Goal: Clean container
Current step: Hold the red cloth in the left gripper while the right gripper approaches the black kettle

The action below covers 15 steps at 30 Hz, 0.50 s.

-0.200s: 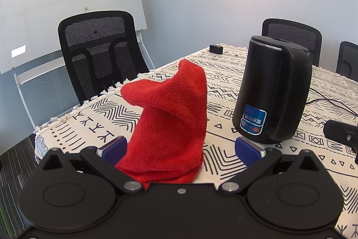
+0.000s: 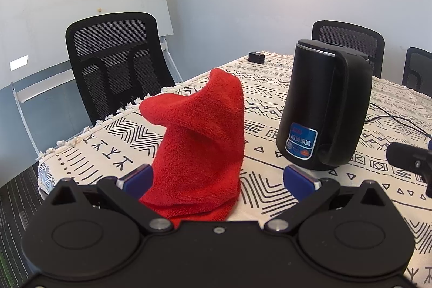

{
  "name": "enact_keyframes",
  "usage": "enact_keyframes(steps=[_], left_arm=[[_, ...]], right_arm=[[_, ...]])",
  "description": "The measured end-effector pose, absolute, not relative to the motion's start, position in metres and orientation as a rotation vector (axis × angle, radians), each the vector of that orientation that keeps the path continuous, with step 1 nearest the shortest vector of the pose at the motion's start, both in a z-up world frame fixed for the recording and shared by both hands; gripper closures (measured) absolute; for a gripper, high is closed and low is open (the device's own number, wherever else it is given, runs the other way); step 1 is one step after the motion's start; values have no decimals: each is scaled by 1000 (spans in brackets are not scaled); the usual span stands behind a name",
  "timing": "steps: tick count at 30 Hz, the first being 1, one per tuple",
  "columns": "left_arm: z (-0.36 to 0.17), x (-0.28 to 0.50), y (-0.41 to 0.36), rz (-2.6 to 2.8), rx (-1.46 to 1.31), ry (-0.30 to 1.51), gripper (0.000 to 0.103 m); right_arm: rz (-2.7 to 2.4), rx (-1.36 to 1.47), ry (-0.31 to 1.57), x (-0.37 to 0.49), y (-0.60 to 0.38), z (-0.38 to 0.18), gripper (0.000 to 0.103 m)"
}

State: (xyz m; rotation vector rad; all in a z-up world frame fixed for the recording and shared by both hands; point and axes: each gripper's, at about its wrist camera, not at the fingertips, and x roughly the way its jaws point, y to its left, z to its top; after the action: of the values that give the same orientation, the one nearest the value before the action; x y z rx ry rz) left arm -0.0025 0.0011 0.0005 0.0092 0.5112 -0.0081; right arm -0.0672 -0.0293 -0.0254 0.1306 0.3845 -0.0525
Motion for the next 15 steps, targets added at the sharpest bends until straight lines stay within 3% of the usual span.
enact_keyframes(steps=[15], left_arm=[[2, -8, 6, -45, -35, 482, 1]], right_arm=[[-57, 106, 382, -69, -30, -25, 0]])
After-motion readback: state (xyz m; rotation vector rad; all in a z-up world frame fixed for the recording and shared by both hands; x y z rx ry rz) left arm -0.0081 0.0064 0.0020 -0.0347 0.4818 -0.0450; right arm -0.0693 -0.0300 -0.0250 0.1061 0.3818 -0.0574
